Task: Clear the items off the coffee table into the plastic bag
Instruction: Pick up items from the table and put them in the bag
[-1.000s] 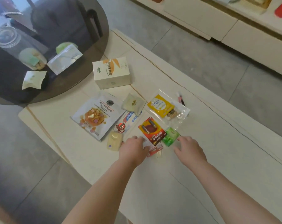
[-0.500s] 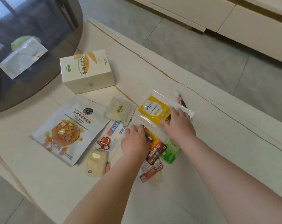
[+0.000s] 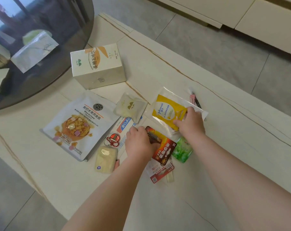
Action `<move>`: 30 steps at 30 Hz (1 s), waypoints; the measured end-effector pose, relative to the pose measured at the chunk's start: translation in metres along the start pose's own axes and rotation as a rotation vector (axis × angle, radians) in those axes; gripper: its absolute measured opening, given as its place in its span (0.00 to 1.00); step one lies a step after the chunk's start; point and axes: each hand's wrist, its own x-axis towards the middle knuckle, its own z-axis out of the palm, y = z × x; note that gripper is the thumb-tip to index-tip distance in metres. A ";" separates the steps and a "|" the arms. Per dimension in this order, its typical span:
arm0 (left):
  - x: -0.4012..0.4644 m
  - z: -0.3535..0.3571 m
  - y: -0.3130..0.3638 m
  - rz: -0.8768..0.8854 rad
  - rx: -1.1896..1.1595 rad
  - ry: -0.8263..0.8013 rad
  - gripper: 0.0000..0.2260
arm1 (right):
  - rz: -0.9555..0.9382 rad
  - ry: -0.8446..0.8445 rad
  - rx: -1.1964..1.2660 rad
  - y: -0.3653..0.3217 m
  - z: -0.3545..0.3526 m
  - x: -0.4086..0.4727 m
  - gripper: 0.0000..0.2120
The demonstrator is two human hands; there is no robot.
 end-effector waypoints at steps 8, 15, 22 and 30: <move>-0.057 -0.033 -0.027 -0.135 -0.449 0.019 0.09 | -0.102 -0.147 0.198 -0.007 -0.036 -0.057 0.12; -0.142 -0.083 -0.064 -0.301 -0.707 0.168 0.07 | -0.232 -0.240 0.099 -0.025 -0.070 -0.137 0.15; -0.256 -0.135 -0.105 -0.455 -0.945 0.322 0.09 | -0.395 -0.384 -0.001 -0.074 -0.093 -0.255 0.20; -0.398 -0.169 -0.181 -0.642 -1.168 0.525 0.09 | -0.516 -0.607 -0.009 -0.131 -0.087 -0.384 0.14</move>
